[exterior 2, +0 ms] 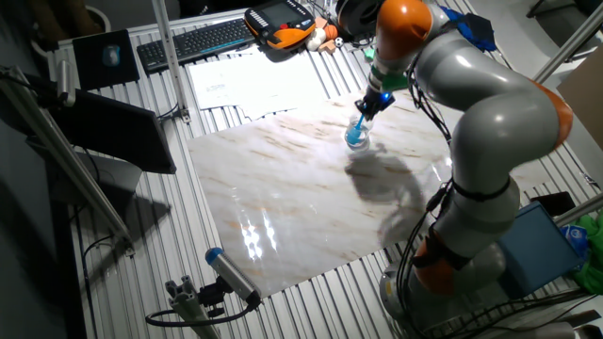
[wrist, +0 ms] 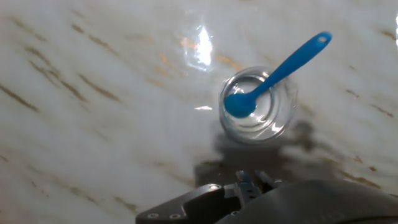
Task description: Stir the beaker with a glass rod
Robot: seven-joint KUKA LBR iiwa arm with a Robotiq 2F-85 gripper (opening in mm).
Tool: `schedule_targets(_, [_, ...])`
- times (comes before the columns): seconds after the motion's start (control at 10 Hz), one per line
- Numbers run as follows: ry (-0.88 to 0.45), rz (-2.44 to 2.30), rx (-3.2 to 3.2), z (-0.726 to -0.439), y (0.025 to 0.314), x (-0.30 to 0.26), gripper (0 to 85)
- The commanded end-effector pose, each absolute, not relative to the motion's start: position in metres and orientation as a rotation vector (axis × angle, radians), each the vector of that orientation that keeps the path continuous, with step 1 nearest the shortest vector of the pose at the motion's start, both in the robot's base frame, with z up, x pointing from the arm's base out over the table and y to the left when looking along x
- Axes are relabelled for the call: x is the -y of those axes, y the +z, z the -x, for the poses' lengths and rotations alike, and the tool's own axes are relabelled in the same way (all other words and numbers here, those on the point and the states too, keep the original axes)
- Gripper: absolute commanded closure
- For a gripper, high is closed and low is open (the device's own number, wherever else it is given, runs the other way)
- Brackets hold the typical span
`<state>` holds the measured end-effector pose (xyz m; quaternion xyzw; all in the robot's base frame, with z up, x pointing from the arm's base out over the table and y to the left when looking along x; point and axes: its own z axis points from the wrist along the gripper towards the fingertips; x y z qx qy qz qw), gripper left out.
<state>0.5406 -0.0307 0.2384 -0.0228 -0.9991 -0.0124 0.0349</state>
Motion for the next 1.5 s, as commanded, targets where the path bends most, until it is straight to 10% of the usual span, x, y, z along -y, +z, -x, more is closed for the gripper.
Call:
schedule_targets(0.0, [-0.056,0.086,3.07,-0.558,0.237,0.037,68.0])
schedule_targets(0.2, [-0.057,0.087,3.085,-0.576,0.235,0.051,68.0])
schedule_targets(0.3, [-0.047,0.093,3.09,-0.587,0.233,0.055,51.0])
schedule_targets(1.0, [-0.03,0.111,3.122,-0.614,0.214,0.077,51.0])
schedule_targets(1.1, [-0.043,0.11,3.134,-0.621,0.209,0.077,34.0])
schedule_targets(1.4, [-0.046,0.119,3.174,-0.627,0.196,0.079,34.0])
